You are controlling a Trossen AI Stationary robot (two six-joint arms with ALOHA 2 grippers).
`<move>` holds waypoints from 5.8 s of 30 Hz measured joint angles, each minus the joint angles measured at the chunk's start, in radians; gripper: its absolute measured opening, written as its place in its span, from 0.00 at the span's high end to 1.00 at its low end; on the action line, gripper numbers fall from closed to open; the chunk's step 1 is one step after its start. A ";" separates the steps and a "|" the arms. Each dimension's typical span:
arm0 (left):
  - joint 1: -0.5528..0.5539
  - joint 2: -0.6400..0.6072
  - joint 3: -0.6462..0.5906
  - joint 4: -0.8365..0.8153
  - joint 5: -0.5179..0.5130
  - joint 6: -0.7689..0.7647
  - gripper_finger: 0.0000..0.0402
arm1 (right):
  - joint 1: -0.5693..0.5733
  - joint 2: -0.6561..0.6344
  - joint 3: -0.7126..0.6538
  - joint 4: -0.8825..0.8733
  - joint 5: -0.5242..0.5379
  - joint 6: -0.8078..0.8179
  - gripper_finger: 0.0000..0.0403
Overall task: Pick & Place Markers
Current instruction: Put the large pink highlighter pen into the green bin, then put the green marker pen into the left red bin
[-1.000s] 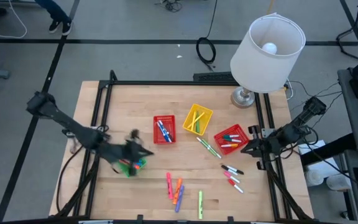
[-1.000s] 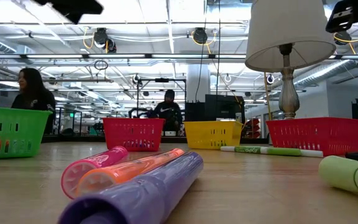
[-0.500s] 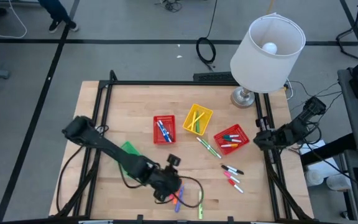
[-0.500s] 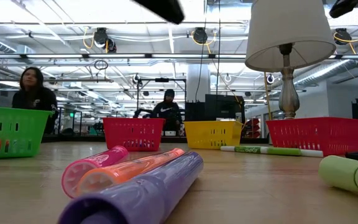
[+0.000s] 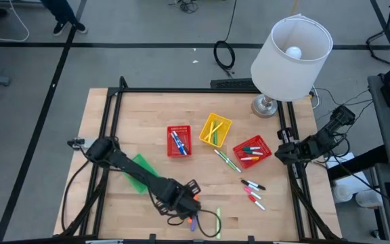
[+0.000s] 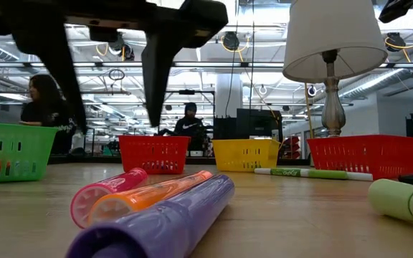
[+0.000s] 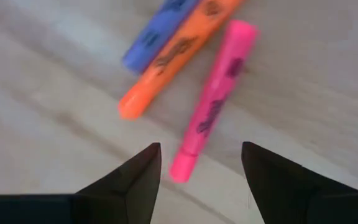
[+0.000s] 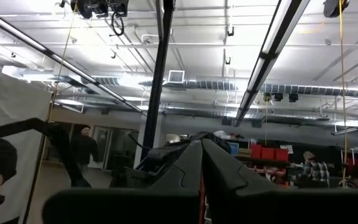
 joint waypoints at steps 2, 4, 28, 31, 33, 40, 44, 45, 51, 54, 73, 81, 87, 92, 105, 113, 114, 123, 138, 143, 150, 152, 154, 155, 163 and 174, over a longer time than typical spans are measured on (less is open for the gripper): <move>-0.001 0.011 0.000 0.000 0.027 0.045 0.43 | 0.000 0.000 0.000 -0.004 0.000 0.000 1.00; 0.001 0.030 0.000 0.007 0.033 0.084 0.45 | 0.000 0.000 0.000 -0.004 0.000 0.000 1.00; 0.019 0.142 0.002 0.030 0.161 0.145 0.86 | 0.000 0.000 0.001 -0.025 0.002 0.002 1.00; 0.007 0.142 0.002 0.026 0.147 0.115 0.86 | 0.000 0.000 0.001 -0.025 0.002 0.005 1.00; -0.005 0.128 0.001 0.008 0.122 0.093 0.86 | 0.000 0.000 0.001 -0.026 0.002 0.012 1.00; -0.032 0.010 -0.006 -0.076 0.090 0.013 0.86 | 0.000 0.000 0.001 -0.033 0.002 0.013 1.00; -0.038 -0.095 -0.003 -0.097 0.024 -0.105 0.86 | 0.000 0.000 0.001 -0.035 0.002 0.013 1.00; -0.040 -0.123 -0.004 -0.101 0.003 -0.143 0.86 | 0.000 0.000 0.001 -0.034 0.002 0.013 1.00; -0.068 -0.348 -0.002 -0.116 -0.095 -0.347 0.86 | 0.000 0.000 0.001 -0.068 0.002 0.034 1.00; -0.094 -0.460 -0.003 -0.131 -0.162 -0.429 0.86 | 0.000 0.000 0.001 -0.076 0.002 0.037 1.00; -0.314 -1.079 -0.517 -0.020 -0.514 -1.034 0.86 | 0.000 0.000 0.001 -0.079 0.002 0.066 1.00; -0.309 -1.247 -0.908 0.187 -0.495 -1.118 0.86 | 0.000 0.000 0.000 -0.097 0.002 0.066 1.00; -0.279 -1.280 -1.005 0.191 -0.421 -1.152 0.86 | 0.000 0.000 0.000 -0.097 0.005 0.053 1.00; -0.232 -1.241 -1.002 0.160 -0.314 -1.076 0.86 | 0.000 0.000 0.000 -0.097 0.006 0.046 1.00; -0.140 -1.000 -1.001 0.086 -0.139 -0.886 0.86 | 0.000 0.000 0.000 -0.130 0.007 0.020 1.00; -0.127 -0.936 -1.001 0.088 -0.130 -0.882 0.63 | 0.000 0.000 0.001 -0.146 0.011 0.019 1.00; -0.127 -0.935 -1.001 0.088 -0.131 -0.882 0.59 | 0.000 0.000 0.001 -0.147 0.011 0.019 1.00; -0.128 -0.943 -0.996 0.115 -0.205 -0.957 0.38 | -0.001 0.000 0.001 -0.201 0.088 0.011 1.00; -0.145 -1.298 -0.976 0.487 -0.287 -0.619 0.93 | -0.001 0.001 0.001 -0.253 0.086 -0.045 1.00; -0.043 -1.534 -1.144 0.600 -0.288 -0.726 0.97 | -0.001 0.001 0.001 -0.256 0.086 -0.067 1.00; 0.020 -1.760 -1.415 1.096 -0.288 -0.828 0.98 | -0.001 0.001 0.001 -0.309 0.081 -0.043 1.00; 0.015 -1.770 -1.457 1.186 -0.282 -0.754 0.98 | -0.001 0.001 0.001 -0.311 0.082 -0.042 1.00; 0.008 -1.772 -1.490 1.194 -0.287 -0.670 0.99 | -0.001 0.001 0.001 -0.310 0.082 -0.041 1.00; 0.008 -1.769 -1.508 1.194 -0.304 -0.640 0.99 | -0.001 0.001 0.001 -0.308 0.082 -0.041 1.00; 0.009 -1.770 -1.677 1.471 -0.318 -0.497 0.98 | -0.001 0.005 0.001 -0.309 0.153 -0.024 1.00; 0.016 -1.771 -1.675 1.270 -0.365 -0.519 0.99 | -0.042 0.098 0.001 -0.245 0.164 0.025 1.00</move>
